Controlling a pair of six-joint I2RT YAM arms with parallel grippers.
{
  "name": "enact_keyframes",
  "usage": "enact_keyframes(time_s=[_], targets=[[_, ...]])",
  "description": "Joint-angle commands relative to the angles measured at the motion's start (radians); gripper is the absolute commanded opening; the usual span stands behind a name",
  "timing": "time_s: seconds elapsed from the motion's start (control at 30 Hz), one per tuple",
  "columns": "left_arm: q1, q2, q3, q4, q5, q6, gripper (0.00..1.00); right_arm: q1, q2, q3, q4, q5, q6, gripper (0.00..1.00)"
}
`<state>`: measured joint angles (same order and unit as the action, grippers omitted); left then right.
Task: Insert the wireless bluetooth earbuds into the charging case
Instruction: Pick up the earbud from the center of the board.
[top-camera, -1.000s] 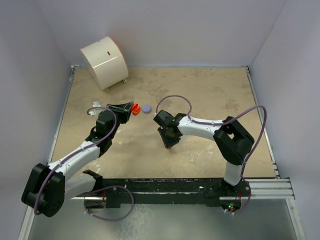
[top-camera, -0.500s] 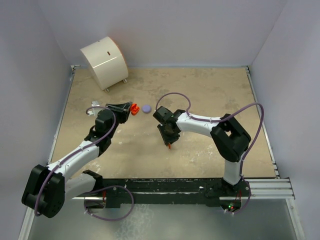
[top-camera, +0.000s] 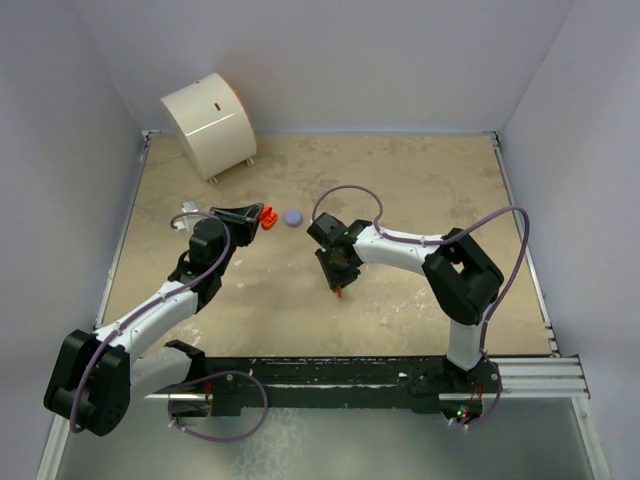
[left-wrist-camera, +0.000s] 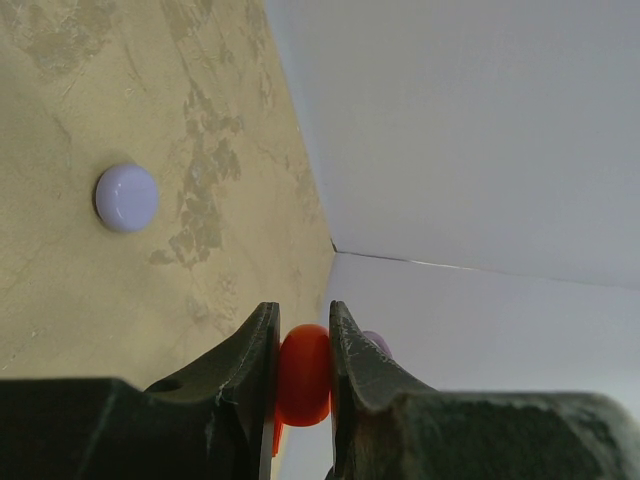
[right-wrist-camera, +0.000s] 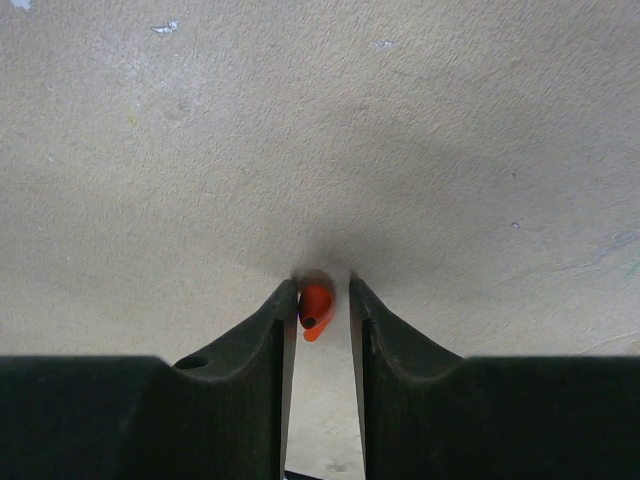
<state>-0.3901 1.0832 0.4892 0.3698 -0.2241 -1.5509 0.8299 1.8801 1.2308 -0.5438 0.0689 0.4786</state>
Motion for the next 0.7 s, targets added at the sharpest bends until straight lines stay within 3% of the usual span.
enact_keyframes(time_s=[0.0, 0.33, 0.67], targets=[[0.015, -0.022, 0.027, 0.017, 0.005, 0.007, 0.00, -0.013, 0.064, -0.072, -0.021, 0.073, -0.015, 0.30], [0.021, -0.023, 0.013, 0.026, 0.011, 0.003, 0.00, -0.012, 0.053, -0.085, -0.028, 0.078, -0.012, 0.23], [0.023, -0.020, 0.014, 0.030, 0.012, 0.004, 0.00, -0.012, 0.020, -0.042, -0.024, 0.081, 0.011, 0.09]])
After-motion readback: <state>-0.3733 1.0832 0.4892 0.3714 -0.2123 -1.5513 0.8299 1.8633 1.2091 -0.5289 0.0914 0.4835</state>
